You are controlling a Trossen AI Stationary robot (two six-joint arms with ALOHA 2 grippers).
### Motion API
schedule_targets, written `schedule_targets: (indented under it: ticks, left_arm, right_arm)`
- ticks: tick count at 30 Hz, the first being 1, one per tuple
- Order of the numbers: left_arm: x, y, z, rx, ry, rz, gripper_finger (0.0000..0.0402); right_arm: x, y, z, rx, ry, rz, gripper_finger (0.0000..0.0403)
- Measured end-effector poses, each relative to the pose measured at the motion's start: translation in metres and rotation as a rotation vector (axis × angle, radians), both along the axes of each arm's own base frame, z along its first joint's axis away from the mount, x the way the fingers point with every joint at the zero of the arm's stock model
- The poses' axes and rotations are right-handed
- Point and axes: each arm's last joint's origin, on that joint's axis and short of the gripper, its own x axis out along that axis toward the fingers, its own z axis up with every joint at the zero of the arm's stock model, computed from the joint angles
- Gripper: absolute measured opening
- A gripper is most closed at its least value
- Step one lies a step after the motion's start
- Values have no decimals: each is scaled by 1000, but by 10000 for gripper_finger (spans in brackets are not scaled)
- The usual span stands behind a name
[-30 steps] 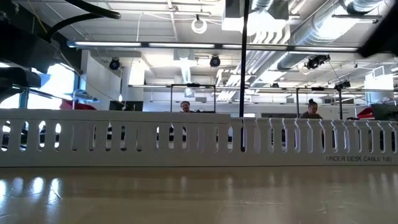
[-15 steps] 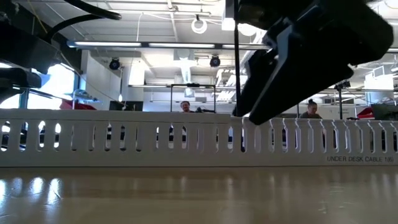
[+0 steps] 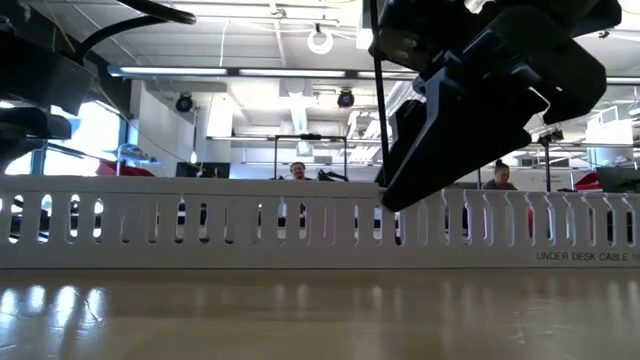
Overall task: Ziptie cables
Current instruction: Close the white cable duct
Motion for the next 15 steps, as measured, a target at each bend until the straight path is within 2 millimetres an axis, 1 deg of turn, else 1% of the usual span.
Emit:
schedule_targets:
  ticks: [9,12,15]
  left_arm:
    - [3,-1,1,35,-54,-31,205]
    - [4,-1,1,37,-64,-41,205]
    - [4,-1,1,35,-68,-39,205]
  right_arm:
    - [0,1,0,19,10,18,158]
    - [-1,1,0,22,13,22,143]
    - [-1,1,0,24,14,23,141]
